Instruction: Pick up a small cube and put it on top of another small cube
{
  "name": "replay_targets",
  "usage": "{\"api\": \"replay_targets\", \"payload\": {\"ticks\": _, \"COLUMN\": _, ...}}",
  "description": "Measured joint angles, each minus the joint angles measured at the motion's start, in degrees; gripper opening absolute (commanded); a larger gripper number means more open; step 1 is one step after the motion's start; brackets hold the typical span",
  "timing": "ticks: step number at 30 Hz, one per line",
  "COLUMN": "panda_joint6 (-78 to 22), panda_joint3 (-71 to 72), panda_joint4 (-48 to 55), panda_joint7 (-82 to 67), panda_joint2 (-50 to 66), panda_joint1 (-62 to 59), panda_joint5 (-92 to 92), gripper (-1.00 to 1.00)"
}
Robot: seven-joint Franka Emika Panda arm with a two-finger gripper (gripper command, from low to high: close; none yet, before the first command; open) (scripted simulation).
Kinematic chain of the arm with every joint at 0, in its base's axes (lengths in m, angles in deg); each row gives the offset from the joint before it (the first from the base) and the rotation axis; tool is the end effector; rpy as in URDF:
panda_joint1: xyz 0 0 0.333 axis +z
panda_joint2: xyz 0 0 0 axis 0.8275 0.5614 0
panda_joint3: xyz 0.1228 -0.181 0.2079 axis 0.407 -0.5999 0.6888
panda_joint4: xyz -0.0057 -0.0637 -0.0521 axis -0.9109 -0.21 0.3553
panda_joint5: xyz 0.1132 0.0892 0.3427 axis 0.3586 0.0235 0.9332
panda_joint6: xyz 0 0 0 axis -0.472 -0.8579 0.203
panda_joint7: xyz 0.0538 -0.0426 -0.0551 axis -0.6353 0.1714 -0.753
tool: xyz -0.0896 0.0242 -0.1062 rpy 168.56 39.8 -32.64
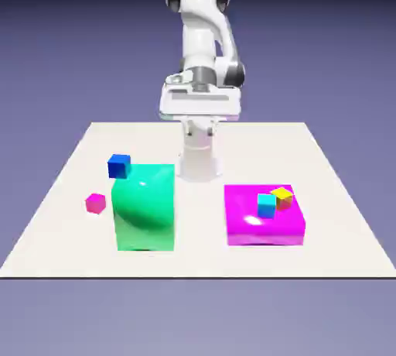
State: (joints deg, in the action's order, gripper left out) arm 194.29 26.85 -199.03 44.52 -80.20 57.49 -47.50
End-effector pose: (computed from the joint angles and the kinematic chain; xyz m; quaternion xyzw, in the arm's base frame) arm 0.4053 -0.0051 0.4485 -0.8633 0.3183 -0.3655 0.1407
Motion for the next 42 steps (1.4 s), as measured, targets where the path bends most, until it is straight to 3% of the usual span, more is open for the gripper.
{"api": "replay_targets", "payload": {"ticks": 42, "panda_joint6": -63.5, "panda_joint3": -87.2, "panda_joint4": 41.7, "panda_joint7": -87.7, "panda_joint2": -37.4, "panda_joint1": 33.5, "panda_joint5": -17.9, "gripper": 0.0}}
